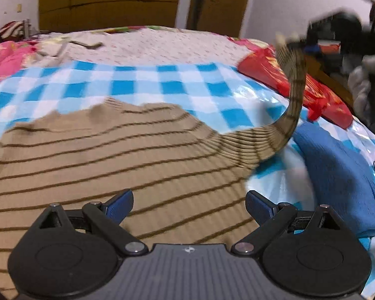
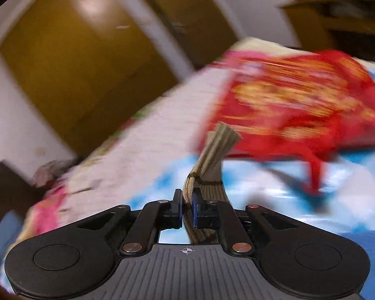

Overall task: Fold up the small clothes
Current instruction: 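Fold the held sleeve across the sweater body with the right tool, then release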

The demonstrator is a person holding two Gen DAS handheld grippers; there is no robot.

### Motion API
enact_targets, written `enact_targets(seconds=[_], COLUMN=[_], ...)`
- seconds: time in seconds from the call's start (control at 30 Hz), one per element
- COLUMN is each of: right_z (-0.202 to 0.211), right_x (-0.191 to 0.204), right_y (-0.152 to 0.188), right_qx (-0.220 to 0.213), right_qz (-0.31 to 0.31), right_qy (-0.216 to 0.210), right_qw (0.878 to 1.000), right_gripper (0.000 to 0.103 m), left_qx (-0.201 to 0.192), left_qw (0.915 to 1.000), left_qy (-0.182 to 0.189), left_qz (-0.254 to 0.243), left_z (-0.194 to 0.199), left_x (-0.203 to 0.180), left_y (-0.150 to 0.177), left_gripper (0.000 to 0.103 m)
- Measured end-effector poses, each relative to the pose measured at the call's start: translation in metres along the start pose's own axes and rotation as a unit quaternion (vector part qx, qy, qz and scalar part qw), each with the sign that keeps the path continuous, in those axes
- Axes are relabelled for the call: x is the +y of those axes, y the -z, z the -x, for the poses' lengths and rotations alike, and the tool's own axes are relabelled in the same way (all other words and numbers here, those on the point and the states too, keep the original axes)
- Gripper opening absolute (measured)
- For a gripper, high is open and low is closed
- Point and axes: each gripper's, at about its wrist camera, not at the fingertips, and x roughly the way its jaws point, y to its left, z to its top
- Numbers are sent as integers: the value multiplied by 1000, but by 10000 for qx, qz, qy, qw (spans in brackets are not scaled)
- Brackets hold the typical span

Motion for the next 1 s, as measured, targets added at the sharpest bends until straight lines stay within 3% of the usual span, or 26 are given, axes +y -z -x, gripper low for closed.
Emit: enact_targets(seconds=[0.1,0.23,0.33,0.37,0.43,0.5,0.67,0.8,0.93,1.0], right_z=[-6,-29,-60,-72,-87,-89,-73,-81,-78,-77], right_x=[82,172,212,220,225,226,240,250,262,268], right_y=[21,87,160,192,234,255,251,267,290,297], right_qx=[331,1118,2111,2568,3087,3131,3054,3123,3097,2980], right_qz=[639,1547,2244,2535,3123,3457,3479,3742,4085,4275], right_qy=[-860,-1675,-1859,-1821,-1559,-1381,-1510,-1462,-1538,-1280], right_qw=[9937,9672,9330,9147,8848,8737,8735,8609,8447,8438], right_gripper=[8,8,8,9,10,13,16,19,18,10], left_qx=[-131,-241,-186,-157,-97,-76,-186,-279,-352,-367], left_qw=[9995,9967,9938,9929,9916,9907,9899,9891,9877,9866], left_qy=[-271,-743,-1056,-1128,-1212,-1236,-1186,-1149,-1203,-1247], left_qz=[125,229,291,330,451,562,749,881,935,982], left_z=[22,49,63,67,74,79,91,96,108,113], left_x=[28,67,94,102,117,126,143,149,156,163], left_y=[6,22,37,41,49,55,60,63,67,69], left_gripper=[103,103,103,103,103,103,103,103,103,103])
